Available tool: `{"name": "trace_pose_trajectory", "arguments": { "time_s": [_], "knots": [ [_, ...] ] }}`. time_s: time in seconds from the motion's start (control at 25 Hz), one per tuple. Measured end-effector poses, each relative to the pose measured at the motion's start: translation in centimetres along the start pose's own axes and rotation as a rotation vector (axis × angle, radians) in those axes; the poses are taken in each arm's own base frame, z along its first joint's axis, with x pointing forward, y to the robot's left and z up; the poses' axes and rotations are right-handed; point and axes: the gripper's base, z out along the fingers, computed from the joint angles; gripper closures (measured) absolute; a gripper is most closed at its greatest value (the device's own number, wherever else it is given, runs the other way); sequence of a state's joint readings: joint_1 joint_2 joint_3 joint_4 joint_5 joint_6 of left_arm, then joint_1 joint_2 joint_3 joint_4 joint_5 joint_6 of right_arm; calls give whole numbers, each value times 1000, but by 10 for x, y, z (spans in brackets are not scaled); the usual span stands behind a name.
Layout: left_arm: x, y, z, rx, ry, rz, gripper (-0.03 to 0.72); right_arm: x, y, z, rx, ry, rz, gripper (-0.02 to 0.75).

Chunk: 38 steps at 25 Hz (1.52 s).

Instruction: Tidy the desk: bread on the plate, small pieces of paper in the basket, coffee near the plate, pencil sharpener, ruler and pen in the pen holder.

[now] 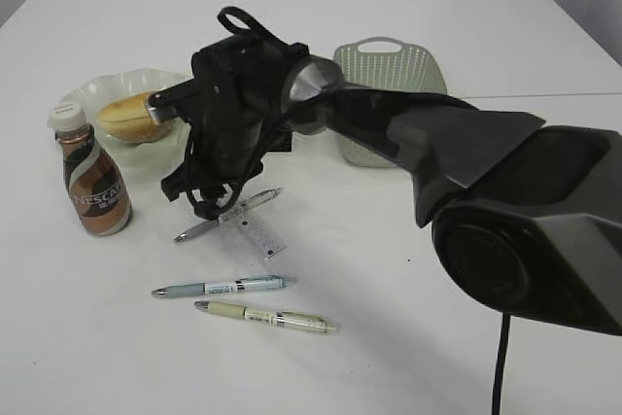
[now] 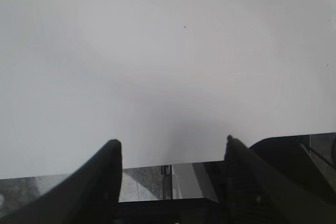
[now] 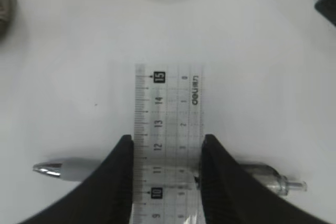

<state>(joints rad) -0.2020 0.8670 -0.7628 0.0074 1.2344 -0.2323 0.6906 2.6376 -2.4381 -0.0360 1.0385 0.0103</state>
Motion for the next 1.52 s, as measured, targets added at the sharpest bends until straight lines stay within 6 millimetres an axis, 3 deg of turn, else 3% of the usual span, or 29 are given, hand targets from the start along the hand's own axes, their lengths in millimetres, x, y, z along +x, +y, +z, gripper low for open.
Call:
{"name": "trace_pose_trajectory", "arguments": {
  "time_s": [0.56,0.96,1.24,1.4,1.52],
  "knots": [
    [0,0,0,-5,-1,2,244,-6,-2,-65,3,62,4,479],
    [0,1,0,-8,0,3,244,-19,-5,-144,3,-65,9,479],
    [0,1,0,-8,0,3,244,-6,-9,-177,42,-47,-14,479],
    [0,1,0,-8,0,3,244,14,-9,-194,40,-57,-27,479],
    [0,1,0,-8,0,3,244,36,-9,-210,38,-168,-37,479]
  ]
}}
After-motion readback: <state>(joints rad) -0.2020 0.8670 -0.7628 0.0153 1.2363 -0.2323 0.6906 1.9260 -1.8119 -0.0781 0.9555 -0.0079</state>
